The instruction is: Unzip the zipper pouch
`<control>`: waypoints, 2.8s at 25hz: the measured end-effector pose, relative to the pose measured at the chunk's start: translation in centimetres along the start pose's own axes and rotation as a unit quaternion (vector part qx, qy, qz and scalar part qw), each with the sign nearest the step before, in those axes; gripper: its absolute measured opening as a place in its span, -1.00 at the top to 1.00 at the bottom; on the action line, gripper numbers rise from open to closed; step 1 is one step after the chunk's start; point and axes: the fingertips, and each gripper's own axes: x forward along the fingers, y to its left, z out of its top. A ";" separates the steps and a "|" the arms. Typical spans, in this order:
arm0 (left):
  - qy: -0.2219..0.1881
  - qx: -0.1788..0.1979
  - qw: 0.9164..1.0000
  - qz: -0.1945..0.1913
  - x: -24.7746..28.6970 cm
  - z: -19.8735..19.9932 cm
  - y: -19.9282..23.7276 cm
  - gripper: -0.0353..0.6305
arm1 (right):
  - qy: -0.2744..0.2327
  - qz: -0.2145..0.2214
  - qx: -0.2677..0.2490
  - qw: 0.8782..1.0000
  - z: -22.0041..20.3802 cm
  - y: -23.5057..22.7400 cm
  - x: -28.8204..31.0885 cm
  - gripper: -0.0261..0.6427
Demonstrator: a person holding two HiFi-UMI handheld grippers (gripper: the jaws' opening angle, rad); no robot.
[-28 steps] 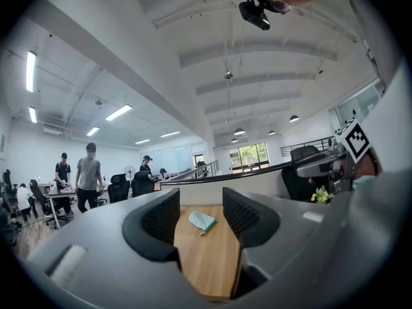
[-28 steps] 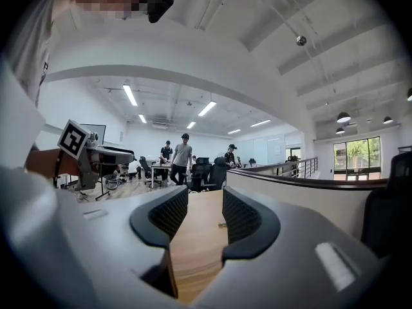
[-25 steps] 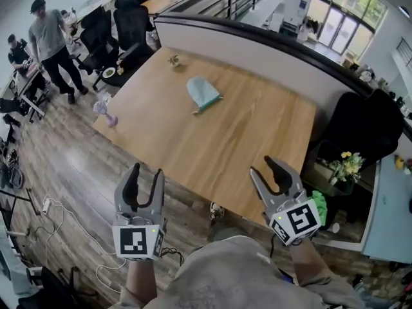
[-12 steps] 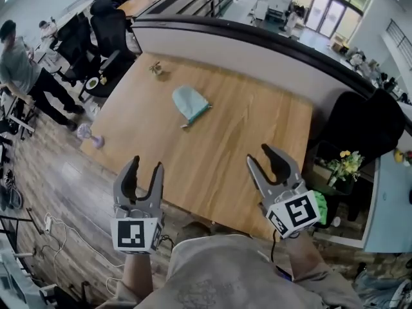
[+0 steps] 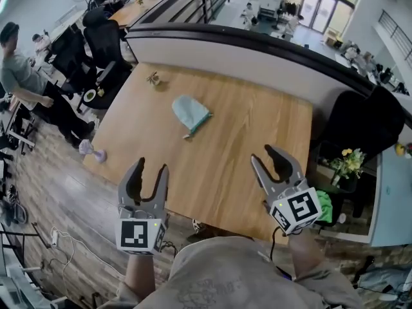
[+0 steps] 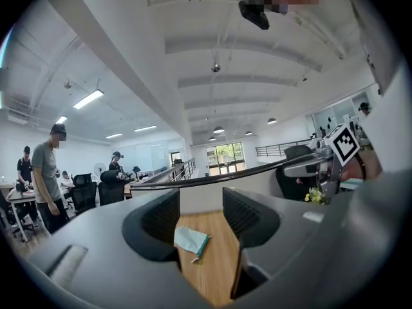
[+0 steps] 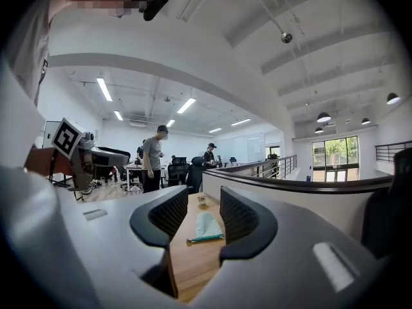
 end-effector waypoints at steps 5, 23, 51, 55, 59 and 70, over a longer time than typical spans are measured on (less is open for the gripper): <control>0.008 -0.005 1.000 -0.016 1.7 -0.9 0.8 0.30 | 0.009 -0.006 0.001 1.000 -0.4 0.1 1.7 0.43; 0.074 0.016 0.991 -0.114 18.1 -9.2 1.1 0.30 | 0.073 -0.035 0.016 0.997 -6.0 -3.5 10.5 0.43; 0.320 0.042 0.928 -0.188 38.4 -38.4 -1.9 0.40 | 0.190 -0.061 0.087 0.976 -21.8 -9.3 19.9 0.43; 0.350 0.052 0.914 -0.197 38.3 -40.7 -2.5 0.38 | 0.202 -0.057 0.089 0.974 -22.8 -8.9 19.5 0.43; 0.351 0.033 0.911 -0.212 38.0 -40.6 -2.9 0.61 | 0.207 -0.055 0.089 0.973 -23.6 -8.5 19.1 0.43; 0.297 0.003 0.914 -0.278 31.3 -33.4 -2.0 0.79 | 0.196 -0.038 0.080 0.977 -20.6 -6.6 17.6 0.43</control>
